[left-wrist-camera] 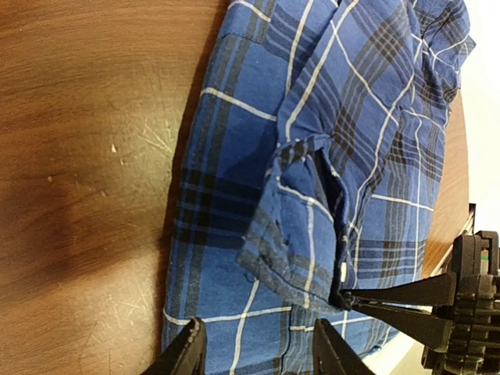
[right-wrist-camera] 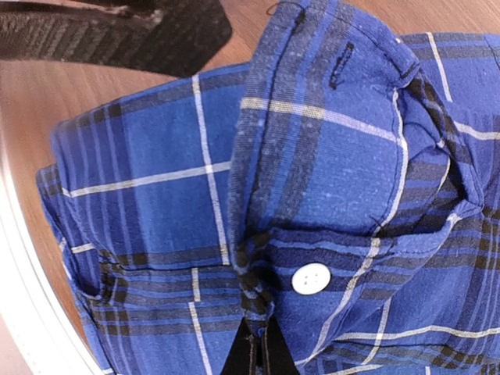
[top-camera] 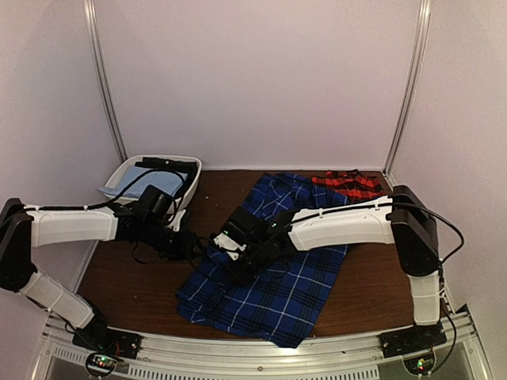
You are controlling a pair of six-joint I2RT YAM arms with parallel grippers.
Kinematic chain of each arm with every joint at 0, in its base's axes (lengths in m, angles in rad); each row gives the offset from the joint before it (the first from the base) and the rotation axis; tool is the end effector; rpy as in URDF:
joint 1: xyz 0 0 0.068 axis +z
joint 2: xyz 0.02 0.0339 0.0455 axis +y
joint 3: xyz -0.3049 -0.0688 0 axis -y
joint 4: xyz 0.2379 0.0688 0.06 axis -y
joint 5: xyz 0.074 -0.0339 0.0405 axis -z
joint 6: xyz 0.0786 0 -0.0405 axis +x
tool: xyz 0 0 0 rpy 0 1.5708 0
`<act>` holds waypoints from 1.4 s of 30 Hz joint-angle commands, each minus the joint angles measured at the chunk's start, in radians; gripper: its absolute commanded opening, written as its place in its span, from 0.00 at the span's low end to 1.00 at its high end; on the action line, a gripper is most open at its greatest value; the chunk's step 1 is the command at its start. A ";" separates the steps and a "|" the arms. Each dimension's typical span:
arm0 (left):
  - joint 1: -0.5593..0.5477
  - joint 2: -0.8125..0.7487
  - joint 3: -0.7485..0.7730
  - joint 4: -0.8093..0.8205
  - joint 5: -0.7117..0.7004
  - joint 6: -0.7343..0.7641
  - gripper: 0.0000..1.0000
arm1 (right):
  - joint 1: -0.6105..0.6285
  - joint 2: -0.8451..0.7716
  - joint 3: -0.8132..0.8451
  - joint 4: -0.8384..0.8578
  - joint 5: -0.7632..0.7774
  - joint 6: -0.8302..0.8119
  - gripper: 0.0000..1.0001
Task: Fold and stack the long sleeve shirts
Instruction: Fold the sleeve of the 1/3-folded shirt, then adjust the sleeve of the 1/3-folded shirt.
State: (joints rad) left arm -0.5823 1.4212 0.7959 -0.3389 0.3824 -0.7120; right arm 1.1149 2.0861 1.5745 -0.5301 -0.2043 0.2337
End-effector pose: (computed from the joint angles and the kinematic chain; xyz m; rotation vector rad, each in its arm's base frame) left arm 0.2230 -0.1820 0.2037 -0.0119 2.7357 -0.9370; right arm 0.1984 0.4409 0.1843 -1.2516 2.4739 0.6906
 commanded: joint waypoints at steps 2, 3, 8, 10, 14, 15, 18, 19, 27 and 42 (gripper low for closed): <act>0.009 -0.041 -0.022 0.045 0.024 -0.016 0.49 | 0.015 -0.002 0.028 -0.003 -0.037 -0.005 0.00; 0.009 -0.043 -0.027 0.046 0.023 -0.017 0.49 | 0.015 -0.002 0.024 -0.002 -0.036 -0.006 0.00; 0.009 -0.025 -0.038 0.077 0.082 -0.008 0.53 | 0.014 -0.015 0.014 0.010 -0.040 -0.008 0.15; 0.007 -0.016 -0.041 0.099 0.101 -0.011 0.53 | 0.015 -0.025 0.010 0.020 -0.042 -0.007 0.21; 0.004 0.009 -0.027 0.101 0.100 -0.011 0.53 | 0.008 -0.065 -0.013 0.047 -0.026 0.006 0.35; 0.004 0.017 -0.023 0.096 0.091 -0.011 0.53 | 0.001 -0.077 -0.021 0.055 -0.016 0.014 0.37; 0.004 0.026 -0.008 0.062 0.019 -0.011 0.52 | -0.033 -0.124 -0.070 0.105 0.000 0.046 0.38; 0.004 0.025 -0.006 0.056 -0.002 -0.012 0.52 | -0.047 -0.140 -0.092 0.128 0.000 0.067 0.39; 0.008 0.112 0.044 0.048 -0.102 -0.003 0.49 | -0.134 -0.201 -0.189 0.246 -0.016 0.130 0.37; 0.012 0.225 0.080 0.139 -0.055 0.017 0.48 | -0.180 -0.243 -0.286 0.307 -0.028 0.152 0.37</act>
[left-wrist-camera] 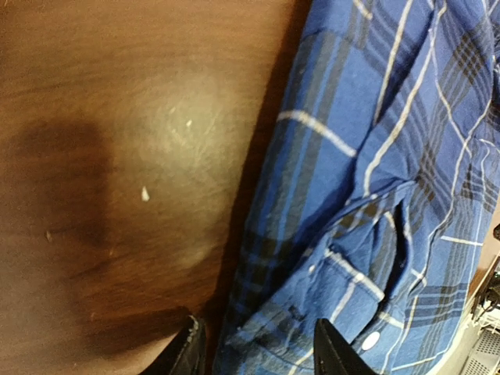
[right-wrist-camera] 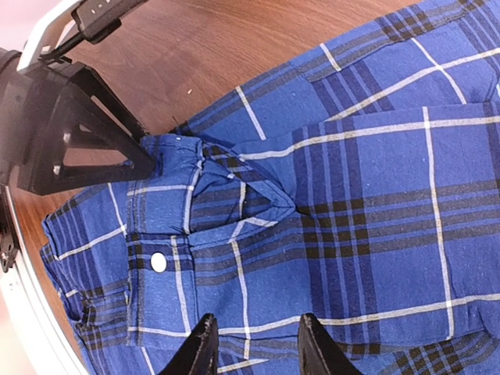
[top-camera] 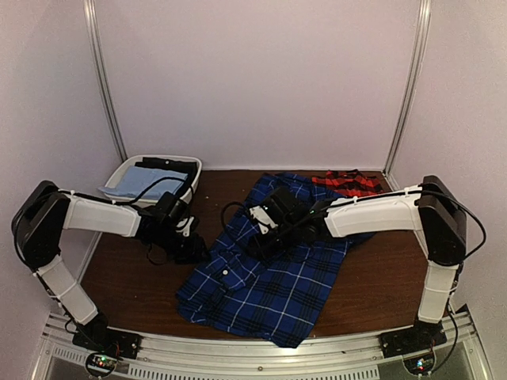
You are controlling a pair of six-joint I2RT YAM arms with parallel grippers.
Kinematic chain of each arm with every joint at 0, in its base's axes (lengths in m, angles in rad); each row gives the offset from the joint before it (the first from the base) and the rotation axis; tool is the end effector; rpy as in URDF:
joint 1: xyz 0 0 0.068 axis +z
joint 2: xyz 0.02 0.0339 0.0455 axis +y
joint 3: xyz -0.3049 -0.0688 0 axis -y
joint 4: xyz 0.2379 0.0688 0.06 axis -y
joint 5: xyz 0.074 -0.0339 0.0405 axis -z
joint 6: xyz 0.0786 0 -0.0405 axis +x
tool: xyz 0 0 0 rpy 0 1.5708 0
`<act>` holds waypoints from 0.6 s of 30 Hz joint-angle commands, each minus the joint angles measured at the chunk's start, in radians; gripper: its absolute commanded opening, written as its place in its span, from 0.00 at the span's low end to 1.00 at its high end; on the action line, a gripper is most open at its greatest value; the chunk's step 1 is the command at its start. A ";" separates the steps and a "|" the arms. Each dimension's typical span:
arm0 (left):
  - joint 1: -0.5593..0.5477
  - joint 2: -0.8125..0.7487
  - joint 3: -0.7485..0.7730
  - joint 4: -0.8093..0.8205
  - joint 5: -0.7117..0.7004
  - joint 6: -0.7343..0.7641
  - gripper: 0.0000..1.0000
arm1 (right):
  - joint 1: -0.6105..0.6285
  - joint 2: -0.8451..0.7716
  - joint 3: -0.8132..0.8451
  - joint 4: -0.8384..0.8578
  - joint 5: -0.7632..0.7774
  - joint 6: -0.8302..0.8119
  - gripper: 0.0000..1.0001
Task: Fold and stack the long sleeve shirts
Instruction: Adjust the sleeve of the 1/3-folded shirt.
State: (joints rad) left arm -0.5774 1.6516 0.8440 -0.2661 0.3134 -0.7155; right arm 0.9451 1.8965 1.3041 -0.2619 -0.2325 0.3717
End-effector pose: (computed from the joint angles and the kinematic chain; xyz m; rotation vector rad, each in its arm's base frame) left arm 0.2577 -0.1968 0.1562 -0.0819 2.8265 -0.7883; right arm 0.2473 0.3731 0.2058 -0.8403 2.4501 0.8318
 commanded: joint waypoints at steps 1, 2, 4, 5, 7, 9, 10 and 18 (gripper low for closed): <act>0.007 -0.008 0.033 0.071 0.018 0.023 0.47 | -0.013 -0.054 -0.018 0.041 0.001 0.016 0.37; 0.007 -0.011 0.034 0.075 0.024 0.027 0.45 | -0.015 -0.055 -0.021 0.042 0.000 0.016 0.37; 0.007 -0.014 0.036 0.081 0.037 0.031 0.41 | -0.018 -0.055 -0.023 0.042 0.000 0.018 0.37; 0.007 -0.016 0.035 0.084 0.043 0.035 0.39 | -0.020 -0.054 -0.023 0.042 0.002 0.017 0.36; 0.007 -0.023 0.035 0.088 0.052 0.037 0.34 | -0.023 -0.055 -0.024 0.041 0.002 0.016 0.36; 0.005 -0.030 0.035 0.090 0.062 0.041 0.30 | -0.027 -0.055 -0.027 0.040 0.002 0.016 0.37; 0.004 -0.036 0.036 0.090 0.067 0.043 0.27 | -0.027 -0.056 -0.029 0.041 0.003 0.016 0.37; -0.016 -0.078 0.034 0.078 0.071 0.065 0.12 | -0.031 -0.036 -0.028 0.054 -0.011 0.019 0.37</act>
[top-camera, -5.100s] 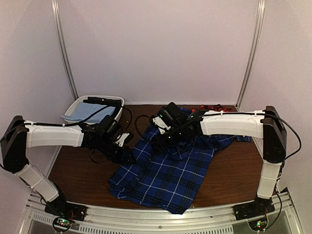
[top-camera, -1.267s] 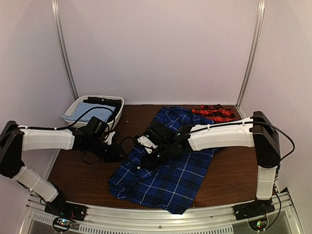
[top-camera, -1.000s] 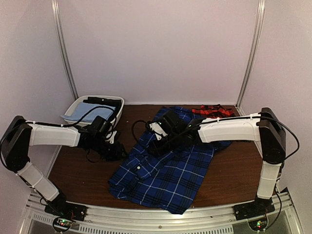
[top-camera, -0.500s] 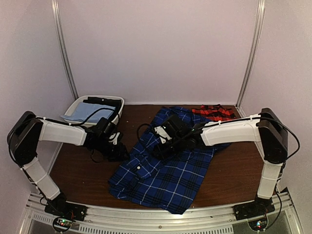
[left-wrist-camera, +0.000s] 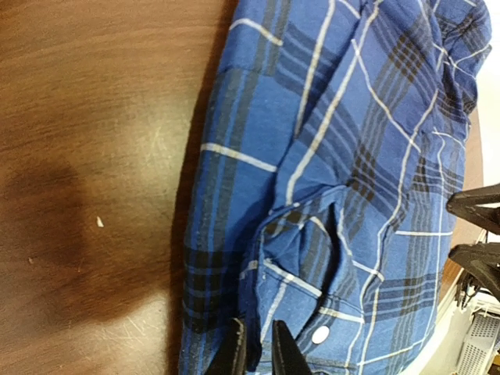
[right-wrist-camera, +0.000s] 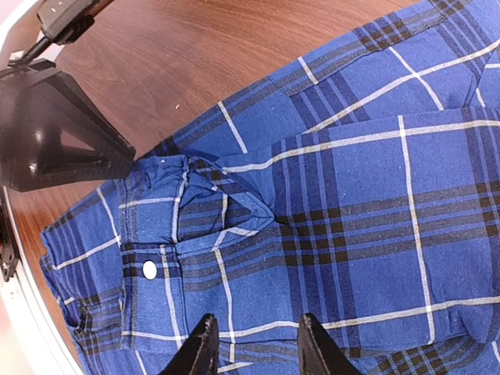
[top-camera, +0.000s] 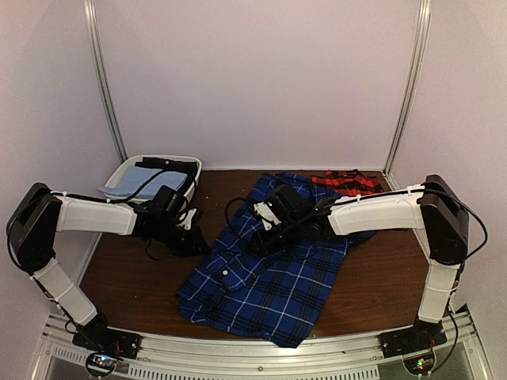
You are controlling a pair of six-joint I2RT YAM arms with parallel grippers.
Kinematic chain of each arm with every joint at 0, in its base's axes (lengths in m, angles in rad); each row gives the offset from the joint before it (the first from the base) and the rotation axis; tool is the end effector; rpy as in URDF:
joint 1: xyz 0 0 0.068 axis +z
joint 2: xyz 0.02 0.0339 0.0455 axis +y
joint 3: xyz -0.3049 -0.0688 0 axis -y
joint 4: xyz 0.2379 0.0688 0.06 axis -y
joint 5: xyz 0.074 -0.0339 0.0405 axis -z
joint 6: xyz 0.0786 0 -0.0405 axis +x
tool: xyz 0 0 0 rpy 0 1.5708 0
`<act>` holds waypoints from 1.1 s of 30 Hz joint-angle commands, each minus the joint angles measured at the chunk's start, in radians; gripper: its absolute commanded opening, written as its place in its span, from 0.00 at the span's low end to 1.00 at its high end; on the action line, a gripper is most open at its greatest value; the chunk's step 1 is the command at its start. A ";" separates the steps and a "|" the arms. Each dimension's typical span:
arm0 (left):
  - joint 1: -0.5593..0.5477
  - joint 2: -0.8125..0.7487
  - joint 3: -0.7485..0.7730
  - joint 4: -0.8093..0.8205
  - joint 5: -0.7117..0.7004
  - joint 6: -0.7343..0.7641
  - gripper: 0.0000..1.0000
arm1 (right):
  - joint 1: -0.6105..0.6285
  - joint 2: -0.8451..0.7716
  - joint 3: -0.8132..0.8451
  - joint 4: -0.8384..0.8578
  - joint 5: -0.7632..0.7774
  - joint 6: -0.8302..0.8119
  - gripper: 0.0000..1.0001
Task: Fold and stack the long sleeve shirts
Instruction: Adjust the sleeve of the 1/3-folded shirt.
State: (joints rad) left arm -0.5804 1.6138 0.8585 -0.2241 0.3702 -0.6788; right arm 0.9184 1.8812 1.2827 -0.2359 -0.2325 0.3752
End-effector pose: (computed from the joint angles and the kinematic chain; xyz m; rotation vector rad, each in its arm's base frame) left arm 0.2600 -0.2045 0.1765 0.0213 2.7396 -0.9046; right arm 0.2555 0.3642 0.2079 -0.7988 2.4379 0.8347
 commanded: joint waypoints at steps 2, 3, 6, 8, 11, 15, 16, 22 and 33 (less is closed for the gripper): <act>-0.019 -0.040 0.021 0.027 0.010 0.039 0.13 | -0.004 -0.011 -0.004 0.031 -0.018 0.017 0.36; -0.021 -0.039 0.021 0.026 0.012 0.042 0.13 | -0.004 -0.008 -0.004 0.033 -0.020 0.018 0.36; -0.022 -0.028 0.025 0.013 0.005 0.049 0.18 | -0.004 -0.003 -0.002 0.035 -0.022 0.018 0.36; -0.024 -0.021 0.027 0.014 0.014 0.051 0.18 | -0.004 -0.001 -0.003 0.035 -0.021 0.019 0.36; -0.036 -0.020 0.031 0.011 0.012 0.057 0.17 | -0.004 0.001 -0.005 0.037 -0.025 0.015 0.36; -0.052 -0.016 0.037 -0.010 0.003 0.062 0.07 | -0.004 0.006 -0.008 0.041 -0.027 0.018 0.36; -0.058 -0.016 0.041 -0.022 -0.005 0.065 0.05 | -0.004 0.007 -0.008 0.042 -0.027 0.018 0.36; -0.099 -0.024 0.060 -0.118 -0.063 0.076 0.00 | -0.005 0.008 -0.002 0.045 -0.015 0.016 0.36; -0.113 -0.108 0.065 -0.347 -0.141 0.074 0.00 | -0.031 0.004 0.022 0.028 -0.003 0.002 0.36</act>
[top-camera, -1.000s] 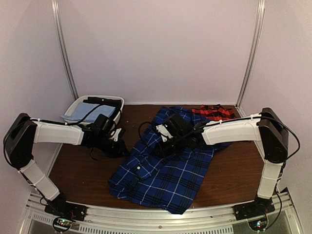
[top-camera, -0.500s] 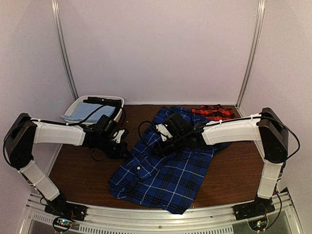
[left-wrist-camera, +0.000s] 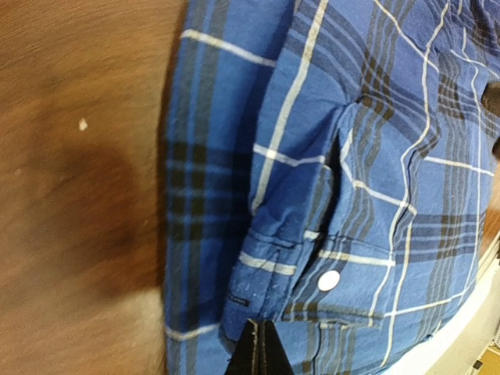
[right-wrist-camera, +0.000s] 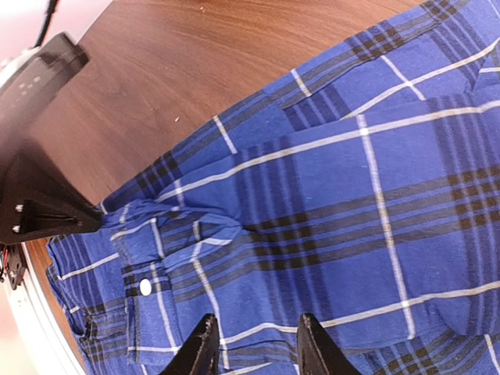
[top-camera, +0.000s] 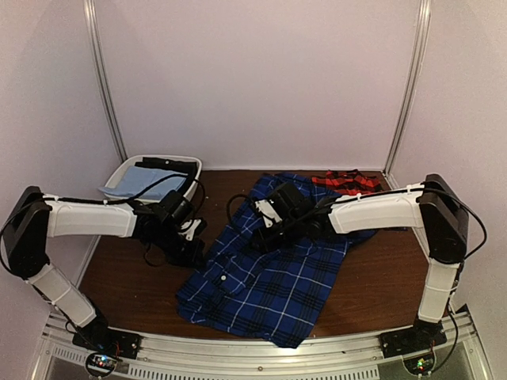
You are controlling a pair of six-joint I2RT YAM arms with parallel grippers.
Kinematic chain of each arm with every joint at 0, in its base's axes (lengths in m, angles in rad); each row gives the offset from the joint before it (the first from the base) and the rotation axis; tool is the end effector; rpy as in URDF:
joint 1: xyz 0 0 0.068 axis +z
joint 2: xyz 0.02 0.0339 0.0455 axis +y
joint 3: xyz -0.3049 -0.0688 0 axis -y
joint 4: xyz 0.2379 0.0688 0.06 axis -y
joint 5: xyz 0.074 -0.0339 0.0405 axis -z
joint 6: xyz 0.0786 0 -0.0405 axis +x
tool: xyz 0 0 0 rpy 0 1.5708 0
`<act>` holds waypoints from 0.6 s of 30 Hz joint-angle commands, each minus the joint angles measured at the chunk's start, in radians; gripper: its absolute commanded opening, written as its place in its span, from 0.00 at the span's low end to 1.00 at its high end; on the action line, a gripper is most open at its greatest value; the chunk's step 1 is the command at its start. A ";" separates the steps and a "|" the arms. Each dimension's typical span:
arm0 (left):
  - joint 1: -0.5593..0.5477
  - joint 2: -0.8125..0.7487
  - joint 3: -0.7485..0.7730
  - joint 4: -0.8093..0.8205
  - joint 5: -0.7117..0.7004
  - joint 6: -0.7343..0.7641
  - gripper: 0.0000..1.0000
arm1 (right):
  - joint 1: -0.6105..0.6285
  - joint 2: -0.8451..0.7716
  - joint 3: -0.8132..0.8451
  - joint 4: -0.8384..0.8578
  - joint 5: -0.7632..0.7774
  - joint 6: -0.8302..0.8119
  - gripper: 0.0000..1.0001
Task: Fold and stack the long sleeve shirts
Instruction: Adjust the sleeve of the 1/3-folded shirt.
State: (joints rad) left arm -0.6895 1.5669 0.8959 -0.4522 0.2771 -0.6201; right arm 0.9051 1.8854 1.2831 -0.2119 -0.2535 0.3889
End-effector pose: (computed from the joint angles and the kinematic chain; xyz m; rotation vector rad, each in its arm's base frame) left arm 0.2233 -0.2120 0.1826 0.1904 2.8627 -0.7146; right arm 0.2608 0.3641 0.2090 -0.7750 2.4302 0.8693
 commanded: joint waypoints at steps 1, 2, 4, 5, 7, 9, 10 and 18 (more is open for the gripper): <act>-0.004 -0.071 0.030 -0.141 -0.051 0.016 0.00 | -0.020 -0.002 0.023 0.003 0.019 -0.013 0.36; -0.004 -0.078 0.034 -0.159 -0.050 0.020 0.00 | -0.025 -0.003 0.024 0.002 0.019 -0.013 0.36; -0.004 -0.092 0.040 -0.187 -0.040 0.027 0.00 | -0.030 -0.005 0.027 0.002 0.021 -0.014 0.36; -0.004 -0.096 0.045 -0.199 -0.037 0.030 0.00 | -0.032 -0.006 0.027 0.000 0.023 -0.014 0.36; -0.003 -0.102 0.061 -0.230 -0.044 0.037 0.00 | -0.040 -0.010 0.027 0.000 0.025 -0.015 0.36; -0.004 -0.106 0.079 -0.266 -0.066 0.047 0.00 | -0.051 -0.014 0.027 -0.003 0.029 -0.015 0.36; -0.004 -0.108 0.088 -0.275 -0.071 0.057 0.00 | -0.058 -0.016 0.027 -0.004 0.032 -0.015 0.36; -0.004 -0.065 0.139 -0.308 -0.069 0.111 0.00 | -0.127 -0.019 0.025 -0.006 0.031 -0.016 0.36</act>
State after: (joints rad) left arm -0.6895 1.4860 0.9771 -0.7143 0.2337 -0.5568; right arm 0.8093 1.8851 1.2858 -0.2127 -0.2455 0.3878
